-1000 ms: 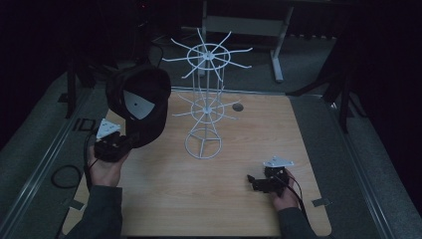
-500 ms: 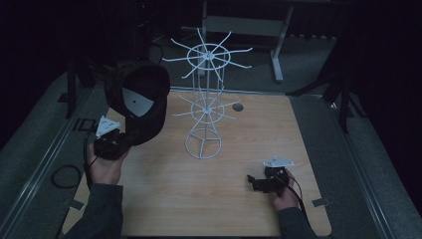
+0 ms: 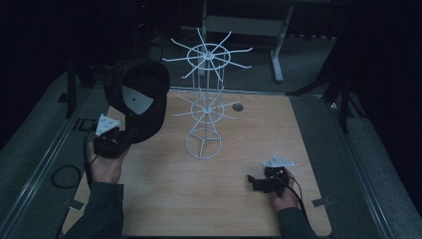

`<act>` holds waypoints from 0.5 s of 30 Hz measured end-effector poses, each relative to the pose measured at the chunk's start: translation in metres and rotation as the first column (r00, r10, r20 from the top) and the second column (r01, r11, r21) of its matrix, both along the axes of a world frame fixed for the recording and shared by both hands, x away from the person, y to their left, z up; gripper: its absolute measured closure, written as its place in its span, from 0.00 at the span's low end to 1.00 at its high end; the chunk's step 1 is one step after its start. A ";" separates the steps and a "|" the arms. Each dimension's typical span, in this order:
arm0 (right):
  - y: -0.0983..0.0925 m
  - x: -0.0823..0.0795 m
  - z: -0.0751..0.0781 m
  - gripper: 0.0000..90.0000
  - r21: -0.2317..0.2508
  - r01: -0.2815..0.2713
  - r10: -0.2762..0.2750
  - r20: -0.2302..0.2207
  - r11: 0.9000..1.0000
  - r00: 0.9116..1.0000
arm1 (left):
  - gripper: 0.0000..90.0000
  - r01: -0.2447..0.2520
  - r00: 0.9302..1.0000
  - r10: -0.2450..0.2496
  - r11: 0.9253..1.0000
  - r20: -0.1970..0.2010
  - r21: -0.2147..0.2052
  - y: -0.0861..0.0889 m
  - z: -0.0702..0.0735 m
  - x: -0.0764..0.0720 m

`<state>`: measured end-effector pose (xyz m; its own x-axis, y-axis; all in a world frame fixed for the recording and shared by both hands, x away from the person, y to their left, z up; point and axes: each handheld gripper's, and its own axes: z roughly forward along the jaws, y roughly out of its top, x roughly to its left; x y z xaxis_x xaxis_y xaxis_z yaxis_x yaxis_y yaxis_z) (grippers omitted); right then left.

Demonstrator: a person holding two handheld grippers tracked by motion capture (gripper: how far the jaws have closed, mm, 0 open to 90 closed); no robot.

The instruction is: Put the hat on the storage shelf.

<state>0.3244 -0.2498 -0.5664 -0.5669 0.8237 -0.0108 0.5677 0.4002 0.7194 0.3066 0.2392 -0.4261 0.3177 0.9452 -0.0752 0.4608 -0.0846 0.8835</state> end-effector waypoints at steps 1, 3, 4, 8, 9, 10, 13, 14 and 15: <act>0.000 0.000 0.000 0.14 0.000 0.000 0.000 0.001 1.000 1.000 | 0.96 0.000 1.000 0.000 1.000 0.001 0.001 0.000 0.000 0.000; 0.000 0.000 0.000 0.14 -0.001 -0.001 0.001 0.002 1.000 1.000 | 0.96 -0.001 1.000 0.001 1.000 0.002 0.001 0.000 0.001 0.000; 0.000 0.000 0.000 0.14 -0.001 -0.001 0.001 0.002 1.000 1.000 | 0.96 -0.001 1.000 0.001 1.000 0.003 0.002 -0.001 0.002 0.000; 0.000 0.000 0.000 0.14 0.000 0.000 0.000 0.001 1.000 1.000 | 0.96 -0.004 1.000 0.004 1.000 0.008 0.002 -0.002 0.003 0.000; 0.000 0.000 0.000 0.14 0.000 0.000 0.000 0.001 1.000 1.000 | 0.96 -0.004 1.000 0.004 1.000 0.009 0.003 -0.002 0.004 0.000; 0.000 0.000 0.000 0.14 0.000 0.000 0.000 0.001 1.000 1.000 | 0.96 -0.003 1.000 0.003 1.000 0.010 0.003 -0.002 0.004 0.001; 0.000 0.000 0.000 0.14 0.000 0.000 0.000 0.001 1.000 1.000 | 0.96 -0.005 1.000 0.005 1.000 0.012 0.004 -0.002 0.006 0.001; 0.000 0.000 0.000 0.14 0.000 0.000 0.000 0.001 1.000 1.000 | 0.96 -0.004 1.000 0.004 1.000 0.013 0.003 -0.003 0.006 0.001; 0.000 0.000 0.000 0.14 0.000 0.000 0.000 0.001 1.000 1.000 | 0.96 -0.004 1.000 0.004 1.000 0.014 0.004 -0.003 0.006 0.001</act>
<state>0.3245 -0.2498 -0.5664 -0.5671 0.8236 -0.0113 0.5673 0.4005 0.7196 0.3077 0.2365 -0.4197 0.3151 0.9467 -0.0671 0.4489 -0.0864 0.8894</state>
